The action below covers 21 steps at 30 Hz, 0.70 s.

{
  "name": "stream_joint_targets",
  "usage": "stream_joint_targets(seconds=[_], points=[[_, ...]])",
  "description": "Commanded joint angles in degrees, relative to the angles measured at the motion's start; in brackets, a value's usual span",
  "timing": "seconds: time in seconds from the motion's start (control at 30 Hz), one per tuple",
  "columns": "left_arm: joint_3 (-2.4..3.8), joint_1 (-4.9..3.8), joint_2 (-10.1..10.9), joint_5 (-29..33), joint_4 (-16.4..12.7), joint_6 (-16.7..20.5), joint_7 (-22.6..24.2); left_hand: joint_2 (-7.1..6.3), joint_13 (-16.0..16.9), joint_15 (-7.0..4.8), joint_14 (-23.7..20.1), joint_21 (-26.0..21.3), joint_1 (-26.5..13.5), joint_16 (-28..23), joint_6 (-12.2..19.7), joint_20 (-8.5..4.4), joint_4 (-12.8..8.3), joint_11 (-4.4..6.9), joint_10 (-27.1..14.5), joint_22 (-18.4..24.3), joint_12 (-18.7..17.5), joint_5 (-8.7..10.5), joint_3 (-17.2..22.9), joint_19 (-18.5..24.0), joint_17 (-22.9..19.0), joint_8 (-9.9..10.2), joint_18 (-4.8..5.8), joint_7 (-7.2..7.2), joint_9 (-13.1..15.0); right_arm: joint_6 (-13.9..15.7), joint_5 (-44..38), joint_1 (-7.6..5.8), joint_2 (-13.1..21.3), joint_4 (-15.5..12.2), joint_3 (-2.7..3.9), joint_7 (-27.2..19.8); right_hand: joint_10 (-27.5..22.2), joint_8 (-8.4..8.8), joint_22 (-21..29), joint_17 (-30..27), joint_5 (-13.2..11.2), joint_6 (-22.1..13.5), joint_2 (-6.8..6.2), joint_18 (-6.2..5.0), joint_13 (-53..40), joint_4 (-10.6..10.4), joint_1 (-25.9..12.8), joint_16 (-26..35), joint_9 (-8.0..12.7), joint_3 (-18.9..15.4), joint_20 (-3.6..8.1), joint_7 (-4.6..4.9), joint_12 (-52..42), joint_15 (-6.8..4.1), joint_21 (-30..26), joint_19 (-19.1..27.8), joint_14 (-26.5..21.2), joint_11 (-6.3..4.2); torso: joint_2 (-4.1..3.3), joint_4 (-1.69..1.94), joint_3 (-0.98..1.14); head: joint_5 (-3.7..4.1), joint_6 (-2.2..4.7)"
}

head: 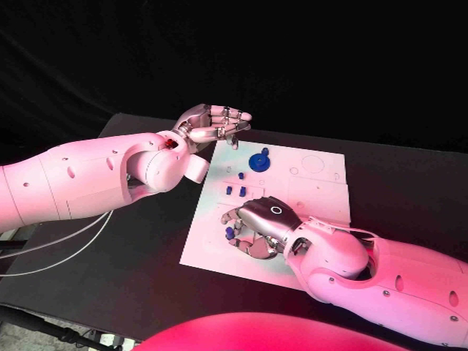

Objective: Assemble the parts on the task board

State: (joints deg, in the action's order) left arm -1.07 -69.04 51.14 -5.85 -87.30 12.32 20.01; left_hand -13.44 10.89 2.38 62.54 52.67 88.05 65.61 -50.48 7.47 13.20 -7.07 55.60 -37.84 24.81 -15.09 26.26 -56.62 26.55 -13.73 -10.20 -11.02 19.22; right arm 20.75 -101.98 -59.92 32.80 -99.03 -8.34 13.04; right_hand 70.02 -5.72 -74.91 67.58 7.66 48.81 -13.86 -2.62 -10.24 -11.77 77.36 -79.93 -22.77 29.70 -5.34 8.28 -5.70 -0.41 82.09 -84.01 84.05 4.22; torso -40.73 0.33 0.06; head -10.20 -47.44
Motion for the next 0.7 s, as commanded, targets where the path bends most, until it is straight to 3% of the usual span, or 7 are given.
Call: stream_joint_targets(seconds=[0.03,0.23,0.27,0.53,0.57,0.6,0.7], points=[[0.03,-0.06,0.0,0.1,-0.1,-0.9,0.2,0.13,0.1,0.18,-0.1,-0.2,-0.4,-0.1,0.4,0.12,0.0,-0.01,-0.6,0.0,0.2,-0.05,0.2,0.1,0.0,0.4,-0.38,-0.06,-0.1,5.6,-0.5,0.06,1.6,-1.7,0.18,-0.3,0.6,0.14,-12.1,-0.1,-0.9,0.0,-0.07,0.89,-0.2,0.1,-0.4,-0.2,0.1,-0.5,-0.02,0.31,-0.2,-0.18,0.1,-2.9,1.6,-0.36,0.02,-0.04,0.00,0.20,0.22],[0.00,-0.05,0.0,0.1,0.0,-1.0,0.3,0.13,0.1,0.18,-0.1,-0.2,-0.4,-0.1,0.4,0.12,0.0,-0.01,-0.6,0.0,0.2,-0.05,0.2,0.1,0.0,0.4,-0.38,-0.06,-0.1,9.2,5.6,-1.12,6.6,-5.4,0.84,-1.8,2.2,-0.45,-12.3,0.1,-1.2,1.3,-0.26,1.00,-1.2,0.2,-0.5,-0.3,0.0,-1.0,0.05,0.19,-1.2,-0.17,0.6,-3.1,1.7,-0.27,0.15,-0.14,-0.04,0.89,0.76],[-0.03,-0.05,0.0,0.1,0.0,-1.0,0.3,0.13,0.1,0.18,-0.1,-0.2,-0.4,-0.1,0.4,0.12,0.0,-0.01,-0.6,0.0,0.2,-0.05,0.2,0.1,0.0,0.4,-0.38,-0.06,-0.1,9.4,8.4,-1.74,8.0,-6.0,0.93,-2.2,4.0,-2.02,-12.3,0.2,-1.2,3.9,-0.33,1.01,-2.1,0.2,-0.6,-0.4,-0.5,-1.5,-0.02,0.94,-2.6,0.01,0.6,-3.1,1.7,0.01,0.18,-0.14,-0.04,1.15,0.91],[-0.35,-0.04,0.2,0.1,0.2,-1.0,0.3,0.13,0.1,0.18,-0.1,-0.2,-0.4,-0.1,0.4,0.12,0.0,-0.01,-0.6,0.0,0.2,-0.05,0.2,0.1,0.0,0.4,-0.38,-0.06,-0.1,5.7,24.8,-5.92,19.0,-9.7,1.17,-1.9,8.0,-5.77,-13.5,2.3,2.7,5.4,-0.56,1.63,-15.1,-1.1,-4.1,-1.8,-2.3,-7.6,0.92,-0.86,-17.5,-1.36,3.4,-4.3,2.3,-1.97,0.58,-0.66,-0.14,4.17,2.00],[-0.40,-0.04,0.2,0.1,0.2,-1.0,0.3,0.13,0.1,0.18,-0.1,-0.2,-0.4,-0.1,0.4,0.12,0.0,-0.01,-0.6,0.0,0.2,-0.05,0.2,0.1,0.0,0.4,-0.38,-0.06,-0.1,5.1,26.0,-6.25,20.6,-10.2,1.17,-1.3,8.5,-7.62,-14.1,4.1,2.8,5.2,0.26,1.99,-38.3,-2.5,-5.3,-2.8,-3.6,-9.7,1.65,-1.40,-41.4,-1.44,5.1,-4.9,2.8,-1.82,0.67,-0.78,-0.14,4.51,2.03],[-0.42,-0.04,0.2,0.1,0.2,-1.0,0.3,0.13,0.1,0.18,-0.1,-0.2,-0.4,-0.1,0.4,0.12,0.0,-0.01,-0.6,0.0,0.2,-0.05,0.2,0.1,0.0,0.4,-0.38,-0.06,-0.1,4.8,26.6,-6.40,21.6,-10.5,1.16,-1.0,7.8,-8.78,-14.3,4.7,3.0,4.9,0.46,2.10,-45.0,-2.6,-4.8,-3.2,-4.4,-10.5,1.22,-1.60,-48.3,-2.32,5.5,-5.1,2.9,-1.44,0.70,-0.83,-0.14,4.85,2.07],[-0.52,-0.04,0.2,0.2,0.2,-1.0,0.3,0.11,0.1,0.19,-0.1,-0.2,-0.5,-0.1,0.4,0.13,0.0,-0.02,-0.6,0.1,0.2,-0.04,0.2,0.1,-0.1,0.3,-0.38,-0.07,-0.1,3.9,28.2,-6.80,25.6,-11.9,0.97,0.7,8.8,-11.54,-14.8,6.9,2.9,4.0,1.72,2.38,-59.4,-4.0,-4.2,-4.3,-6.6,-12.3,1.38,-1.57,-63.0,-1.52,6.8,-5.6,3.2,-1.90,0.82,-1.04,-0.09,6.12,2.19]])
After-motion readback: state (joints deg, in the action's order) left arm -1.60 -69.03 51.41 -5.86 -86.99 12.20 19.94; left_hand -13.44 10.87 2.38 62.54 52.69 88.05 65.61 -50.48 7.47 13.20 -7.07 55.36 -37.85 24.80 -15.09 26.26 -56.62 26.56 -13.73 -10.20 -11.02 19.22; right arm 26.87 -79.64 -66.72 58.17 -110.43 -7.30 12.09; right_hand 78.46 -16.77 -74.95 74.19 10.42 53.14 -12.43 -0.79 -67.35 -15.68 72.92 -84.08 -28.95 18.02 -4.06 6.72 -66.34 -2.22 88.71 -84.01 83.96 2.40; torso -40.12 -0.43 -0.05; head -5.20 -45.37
